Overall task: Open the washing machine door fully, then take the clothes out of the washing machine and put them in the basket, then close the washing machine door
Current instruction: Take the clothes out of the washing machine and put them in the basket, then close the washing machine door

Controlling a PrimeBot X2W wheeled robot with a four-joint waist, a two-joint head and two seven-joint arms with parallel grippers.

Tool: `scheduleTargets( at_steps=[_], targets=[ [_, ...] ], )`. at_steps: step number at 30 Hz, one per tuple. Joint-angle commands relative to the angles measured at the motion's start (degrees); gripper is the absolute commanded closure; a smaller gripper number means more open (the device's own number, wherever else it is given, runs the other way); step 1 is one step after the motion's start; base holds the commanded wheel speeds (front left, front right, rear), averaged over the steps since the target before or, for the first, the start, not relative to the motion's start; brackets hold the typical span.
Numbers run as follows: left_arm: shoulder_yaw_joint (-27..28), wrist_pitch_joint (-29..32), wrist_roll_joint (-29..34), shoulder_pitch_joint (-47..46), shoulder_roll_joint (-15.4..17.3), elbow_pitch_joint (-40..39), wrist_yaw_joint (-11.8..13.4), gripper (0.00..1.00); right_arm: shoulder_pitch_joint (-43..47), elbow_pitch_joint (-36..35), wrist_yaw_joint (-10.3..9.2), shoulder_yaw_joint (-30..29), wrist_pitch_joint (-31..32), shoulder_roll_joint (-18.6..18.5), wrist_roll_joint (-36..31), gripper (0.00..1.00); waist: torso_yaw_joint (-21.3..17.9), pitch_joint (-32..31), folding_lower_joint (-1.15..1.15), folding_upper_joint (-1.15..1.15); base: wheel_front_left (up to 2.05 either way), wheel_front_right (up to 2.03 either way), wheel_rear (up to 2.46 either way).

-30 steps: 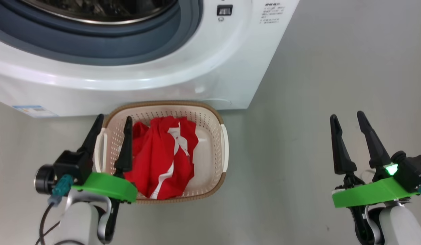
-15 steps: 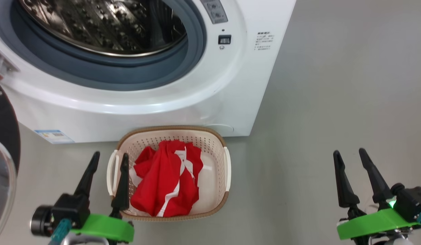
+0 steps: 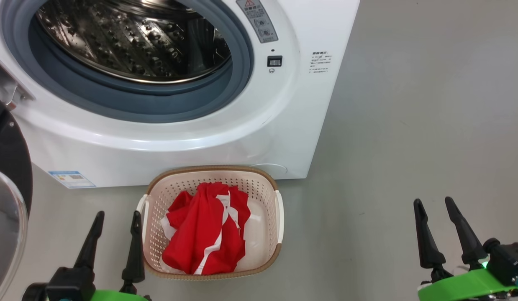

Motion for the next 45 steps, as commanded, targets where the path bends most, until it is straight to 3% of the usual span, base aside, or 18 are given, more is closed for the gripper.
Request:
scheduleTargets(
  at_steps=[1,23,45],
  targets=[
    [1.9,-0.3,-0.4,0.2,0.9,-1.8,0.7,0.00,0.3,-1.4,0.36,0.9,-0.4,-0.5,-0.7,0.00,-0.1,0.0,0.00,0.00,0.00,0.00,0.00],
    [1.8,-0.3,-0.1,-0.2,0.9,-2.3,1.2,0.00,0.3,-1.7,0.36,0.7,-0.4,-0.5,-0.6,0.00,-0.1,0.1,0.00,0.00,-0.04,0.04,0.00],
    [2.0,-0.3,-1.1,-0.8,0.9,-2.4,1.0,0.00,-0.3,-1.9,0.36,0.5,-0.4,-0.5,-0.4,0.00,0.1,1.3,0.00,0.00,-0.97,0.97,0.00]
  ],
)
